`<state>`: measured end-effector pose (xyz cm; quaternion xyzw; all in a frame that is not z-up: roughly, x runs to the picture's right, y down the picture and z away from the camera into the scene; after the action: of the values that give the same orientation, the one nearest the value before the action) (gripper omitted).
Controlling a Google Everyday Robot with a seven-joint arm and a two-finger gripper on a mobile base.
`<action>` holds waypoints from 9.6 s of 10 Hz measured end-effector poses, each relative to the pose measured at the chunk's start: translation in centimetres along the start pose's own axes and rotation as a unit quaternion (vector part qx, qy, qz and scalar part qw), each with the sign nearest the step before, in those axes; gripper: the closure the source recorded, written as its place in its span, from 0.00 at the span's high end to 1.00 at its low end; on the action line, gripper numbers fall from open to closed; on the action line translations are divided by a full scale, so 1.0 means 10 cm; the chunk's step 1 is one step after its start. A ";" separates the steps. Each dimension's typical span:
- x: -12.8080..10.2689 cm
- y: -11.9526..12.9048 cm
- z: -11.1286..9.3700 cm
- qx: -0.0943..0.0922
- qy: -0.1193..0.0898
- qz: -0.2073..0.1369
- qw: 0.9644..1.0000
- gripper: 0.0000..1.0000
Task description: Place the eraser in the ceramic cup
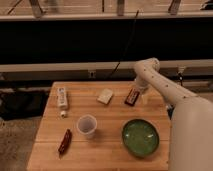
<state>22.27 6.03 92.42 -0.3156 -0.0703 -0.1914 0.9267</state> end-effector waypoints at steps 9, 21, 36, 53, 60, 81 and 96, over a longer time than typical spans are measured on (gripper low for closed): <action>-0.14 -0.04 0.17 -0.017 -0.003 -0.043 0.999 0.80; -0.31 -0.13 0.29 -0.024 -0.008 -0.074 0.997 0.80; -0.66 -0.16 0.17 -0.028 -0.011 -0.099 0.995 0.04; -2.02 -0.13 -0.84 -0.029 0.040 -0.215 0.975 0.04; -2.68 0.10 -1.12 -0.026 0.066 -0.291 0.954 0.04; -3.66 0.68 -1.33 -0.006 0.076 -0.435 0.897 0.24; -3.75 0.78 -1.31 0.019 0.062 -0.450 0.891 0.34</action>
<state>-8.87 15.28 68.32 -0.2201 -0.1503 -0.6057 0.7497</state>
